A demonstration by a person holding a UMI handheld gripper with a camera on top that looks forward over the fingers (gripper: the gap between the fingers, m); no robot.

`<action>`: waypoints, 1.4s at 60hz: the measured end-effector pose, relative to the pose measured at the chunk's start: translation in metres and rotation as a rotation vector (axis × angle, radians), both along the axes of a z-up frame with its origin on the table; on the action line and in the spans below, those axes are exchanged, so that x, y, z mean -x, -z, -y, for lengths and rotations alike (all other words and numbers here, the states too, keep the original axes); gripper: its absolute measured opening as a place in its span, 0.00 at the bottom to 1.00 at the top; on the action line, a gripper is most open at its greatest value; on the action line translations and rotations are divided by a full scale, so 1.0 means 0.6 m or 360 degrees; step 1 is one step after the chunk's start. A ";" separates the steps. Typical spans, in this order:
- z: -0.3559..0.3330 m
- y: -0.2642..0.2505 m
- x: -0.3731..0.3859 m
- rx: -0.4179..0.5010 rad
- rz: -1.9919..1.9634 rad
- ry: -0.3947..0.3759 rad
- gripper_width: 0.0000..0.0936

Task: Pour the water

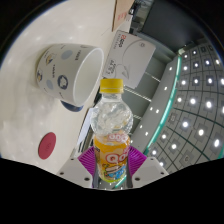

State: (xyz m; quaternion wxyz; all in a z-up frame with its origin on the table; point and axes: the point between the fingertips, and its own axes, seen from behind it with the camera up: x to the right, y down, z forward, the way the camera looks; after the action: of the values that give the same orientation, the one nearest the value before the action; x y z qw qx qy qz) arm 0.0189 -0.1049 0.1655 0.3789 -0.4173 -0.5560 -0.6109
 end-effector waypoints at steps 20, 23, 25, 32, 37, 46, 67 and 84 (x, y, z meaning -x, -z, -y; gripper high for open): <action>0.018 -0.056 0.007 0.0066 -0.0771 0.0001 0.42; 0.027 -0.075 0.000 0.0081 -0.1006 -0.0004 0.42; 0.030 -0.079 -0.002 0.0105 -0.1175 -0.0014 0.42; 0.031 -0.065 -0.010 0.0222 -0.1747 -0.0032 0.42; 0.026 -0.030 -0.019 0.0343 -0.2133 -0.0025 0.42; 0.008 0.057 -0.051 0.0514 -0.2669 0.0057 0.42; -0.027 0.187 -0.087 0.0635 -0.3040 0.0147 0.44; 0.004 0.207 -0.101 0.0659 -0.3091 0.0426 0.91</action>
State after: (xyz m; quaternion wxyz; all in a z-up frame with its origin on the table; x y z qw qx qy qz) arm 0.0794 -0.1074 0.0413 0.5168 -0.8521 -0.0494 0.0658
